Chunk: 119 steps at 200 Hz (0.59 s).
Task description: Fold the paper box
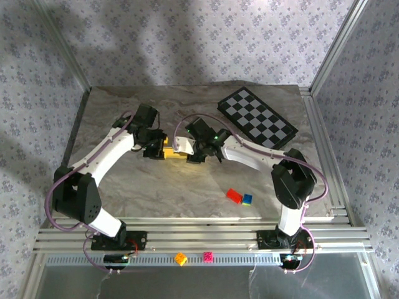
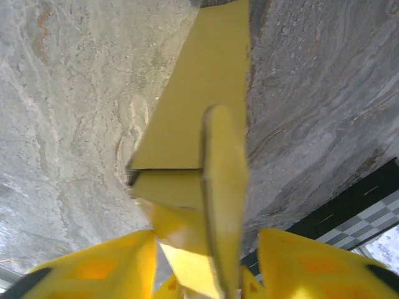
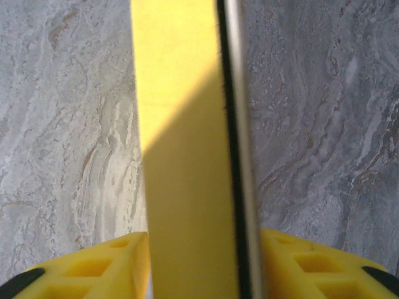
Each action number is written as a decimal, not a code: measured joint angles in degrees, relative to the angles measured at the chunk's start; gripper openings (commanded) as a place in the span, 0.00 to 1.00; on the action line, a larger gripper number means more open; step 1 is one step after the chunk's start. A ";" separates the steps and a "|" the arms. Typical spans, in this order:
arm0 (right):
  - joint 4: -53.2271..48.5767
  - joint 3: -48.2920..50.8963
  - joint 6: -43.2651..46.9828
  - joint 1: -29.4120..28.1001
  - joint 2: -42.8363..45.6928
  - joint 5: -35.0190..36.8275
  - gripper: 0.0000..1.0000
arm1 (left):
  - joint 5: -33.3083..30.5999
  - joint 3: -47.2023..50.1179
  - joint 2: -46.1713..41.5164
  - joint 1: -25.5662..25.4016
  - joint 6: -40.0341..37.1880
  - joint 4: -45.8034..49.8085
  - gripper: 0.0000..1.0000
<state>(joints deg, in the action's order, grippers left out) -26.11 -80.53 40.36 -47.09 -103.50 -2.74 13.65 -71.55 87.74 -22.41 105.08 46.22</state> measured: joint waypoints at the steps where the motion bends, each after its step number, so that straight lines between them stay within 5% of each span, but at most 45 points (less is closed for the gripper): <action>1: -0.02 -0.04 0.00 0.02 -0.02 -0.02 0.46 | 0.00 0.00 0.00 0.00 0.07 -0.04 0.61; 29: -1.29 -1.40 0.00 0.52 -0.13 -1.66 0.45 | -0.20 -1.92 -0.04 2.19 -6.40 0.61 0.75; 53: -3.30 -2.89 -0.04 1.70 -0.55 -4.92 0.44 | -1.49 -6.47 -1.11 5.73 -17.18 2.21 0.76; 95: -5.57 -4.66 -0.50 4.00 -1.70 -9.05 0.43 | -0.98 -11.45 -5.60 10.69 -44.17 4.81 0.43; 119: -6.05 -5.35 -0.59 4.74 -2.64 -10.51 0.43 | 0.63 -11.91 -5.57 10.62 -61.59 8.22 0.38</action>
<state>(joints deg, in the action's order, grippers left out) -32.16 -85.89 39.77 -42.35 -106.15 -13.26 14.28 -83.46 82.17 -11.79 43.48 54.43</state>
